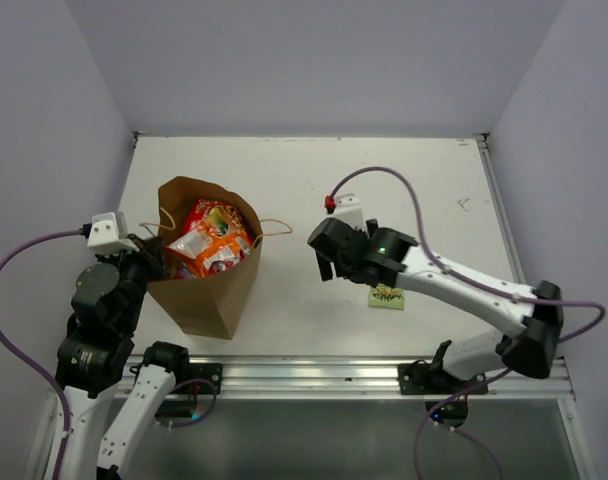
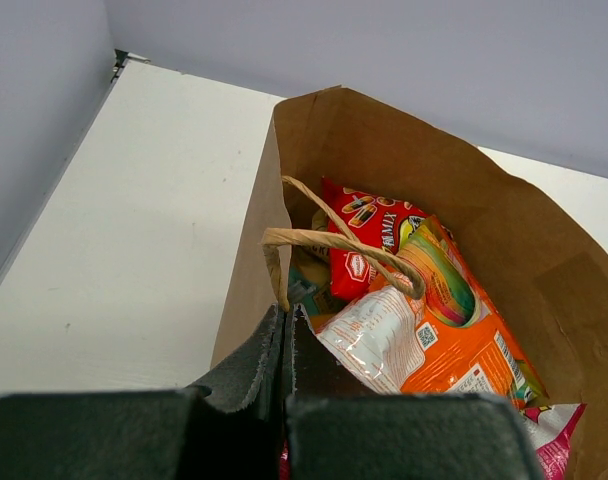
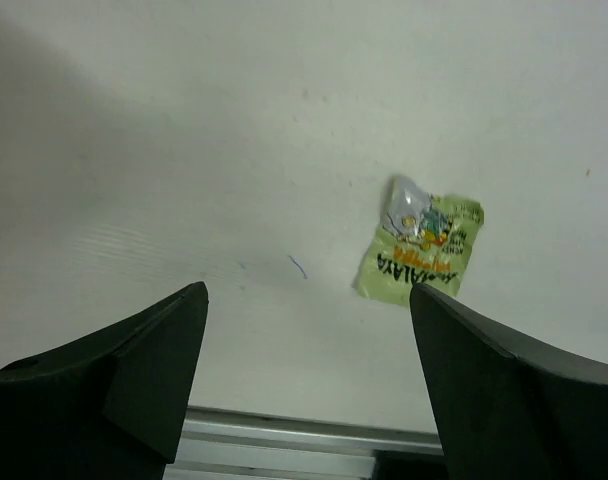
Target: Place the snacks into the paper bag
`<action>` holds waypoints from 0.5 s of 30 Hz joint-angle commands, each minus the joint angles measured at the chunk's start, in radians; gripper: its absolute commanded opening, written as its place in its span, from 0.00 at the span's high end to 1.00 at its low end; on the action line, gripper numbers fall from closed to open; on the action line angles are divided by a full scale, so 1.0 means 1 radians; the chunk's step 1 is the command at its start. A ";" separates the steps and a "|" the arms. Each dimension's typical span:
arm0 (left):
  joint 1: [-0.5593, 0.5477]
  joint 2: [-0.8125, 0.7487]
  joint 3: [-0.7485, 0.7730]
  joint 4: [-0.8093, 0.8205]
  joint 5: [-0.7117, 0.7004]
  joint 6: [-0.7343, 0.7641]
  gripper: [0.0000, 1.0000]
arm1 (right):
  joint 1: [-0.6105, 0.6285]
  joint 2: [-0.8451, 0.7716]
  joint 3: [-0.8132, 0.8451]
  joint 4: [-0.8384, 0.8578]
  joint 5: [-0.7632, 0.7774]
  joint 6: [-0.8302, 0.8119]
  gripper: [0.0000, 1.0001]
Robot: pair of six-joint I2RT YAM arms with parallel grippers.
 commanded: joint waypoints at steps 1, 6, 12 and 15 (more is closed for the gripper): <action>-0.009 -0.014 -0.001 0.044 0.028 0.007 1.00 | -0.080 0.114 -0.180 -0.033 -0.012 0.148 0.14; -0.009 -0.023 0.001 0.029 0.015 0.009 1.00 | -0.227 0.097 -0.363 0.142 -0.144 0.165 0.14; -0.009 -0.022 -0.005 0.036 0.021 0.012 1.00 | -0.313 0.107 -0.473 0.237 -0.191 0.159 0.14; -0.010 -0.022 -0.007 0.038 0.020 0.012 1.00 | -0.352 0.136 -0.504 0.300 -0.234 0.137 0.14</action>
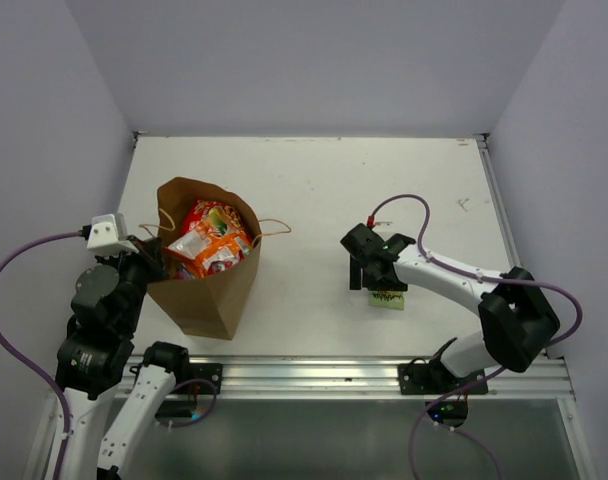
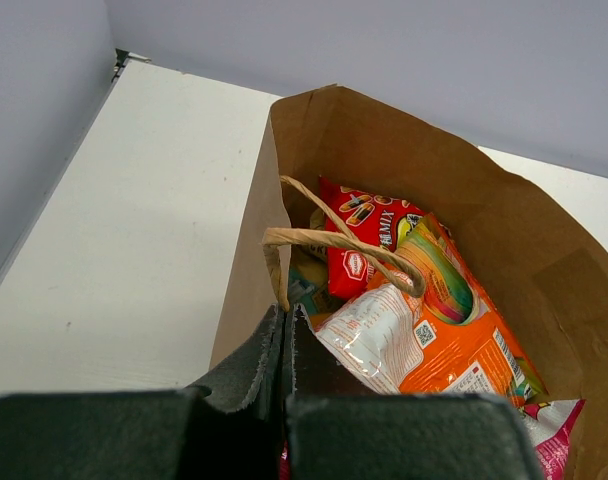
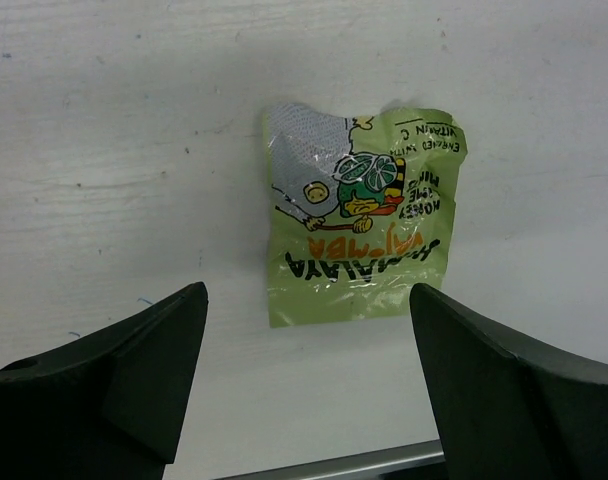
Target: Place the snacks into the paper bag
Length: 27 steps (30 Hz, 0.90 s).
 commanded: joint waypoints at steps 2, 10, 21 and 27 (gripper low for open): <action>-0.010 -0.013 -0.002 0.041 0.019 0.012 1.00 | -0.046 0.042 -0.029 0.115 -0.033 0.008 0.14; -0.013 -0.012 0.001 0.037 0.011 0.018 1.00 | -0.115 0.114 -0.072 0.198 -0.061 0.008 0.15; -0.019 -0.009 0.004 0.038 0.004 0.020 1.00 | -0.135 0.082 -0.142 0.221 -0.090 0.008 0.97; -0.018 -0.007 0.001 0.040 0.004 0.021 1.00 | -0.095 -0.102 0.053 0.016 -0.010 -0.049 1.00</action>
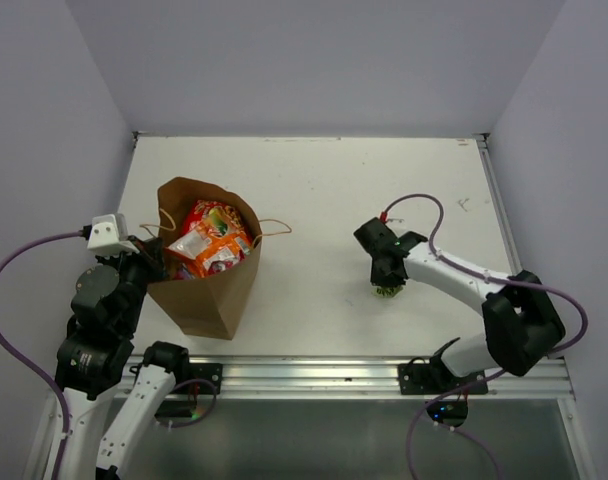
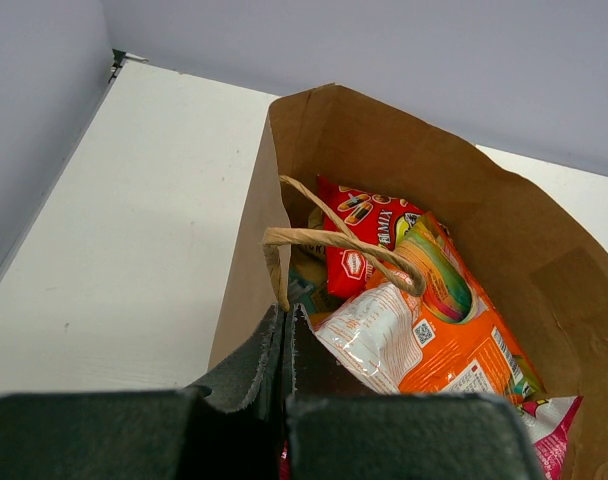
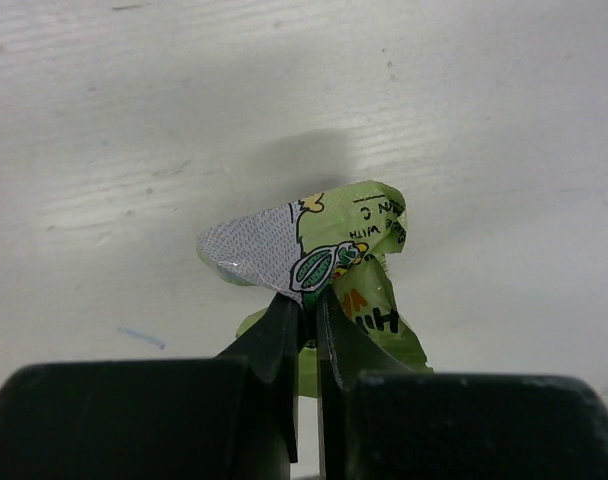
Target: Place the snacks into the paper bag
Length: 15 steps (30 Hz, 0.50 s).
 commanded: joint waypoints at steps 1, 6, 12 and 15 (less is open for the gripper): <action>-0.008 -0.005 0.002 0.041 0.008 0.020 1.00 | 0.034 -0.136 0.245 -0.152 0.054 -0.043 1.00; -0.009 -0.009 0.001 0.042 0.008 0.019 1.00 | 0.100 -0.163 0.629 -0.168 0.033 -0.151 1.00; -0.008 -0.007 -0.001 0.041 0.004 0.020 1.00 | 0.180 0.054 1.058 -0.120 -0.148 -0.277 1.00; -0.008 -0.004 -0.002 0.042 0.002 0.022 1.00 | 0.236 0.147 1.208 -0.096 -0.231 -0.298 1.00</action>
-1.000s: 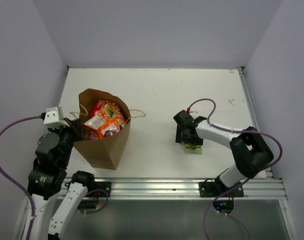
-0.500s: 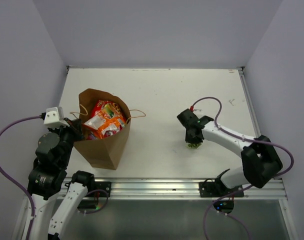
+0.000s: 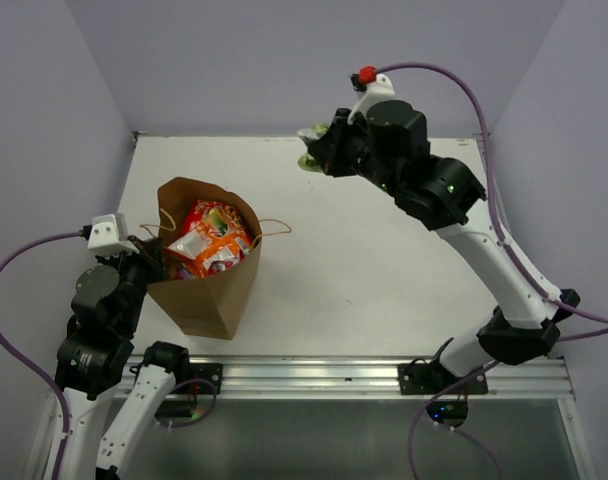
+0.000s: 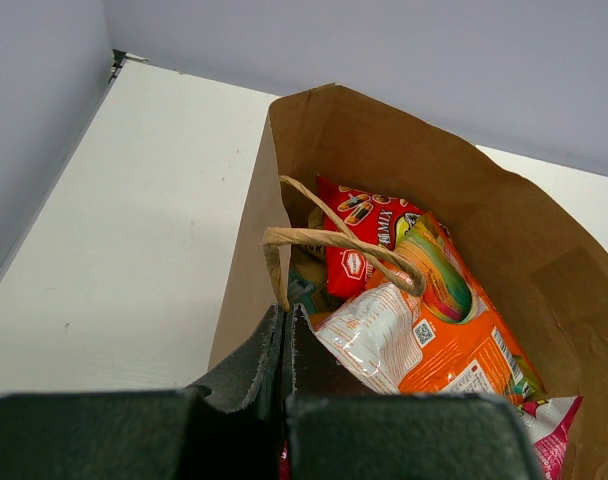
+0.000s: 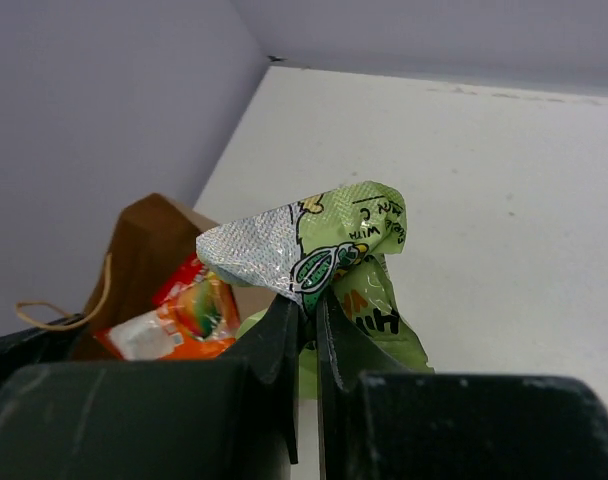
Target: Place the snacks into the paper bag
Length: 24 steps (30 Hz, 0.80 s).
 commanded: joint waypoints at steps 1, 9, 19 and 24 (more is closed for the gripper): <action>-0.007 -0.004 -0.003 0.043 0.003 0.022 1.00 | 0.069 0.178 0.122 0.005 -0.155 -0.077 1.00; -0.007 -0.001 -0.002 0.042 0.001 0.023 1.00 | 0.239 0.542 0.556 -0.079 -0.262 -0.106 1.00; -0.007 -0.002 0.001 0.040 -0.002 0.025 1.00 | 0.289 0.661 0.535 0.042 -0.353 -0.077 1.00; -0.007 -0.002 0.003 0.037 -0.004 0.026 1.00 | 0.299 0.709 0.498 0.207 -0.350 -0.106 1.00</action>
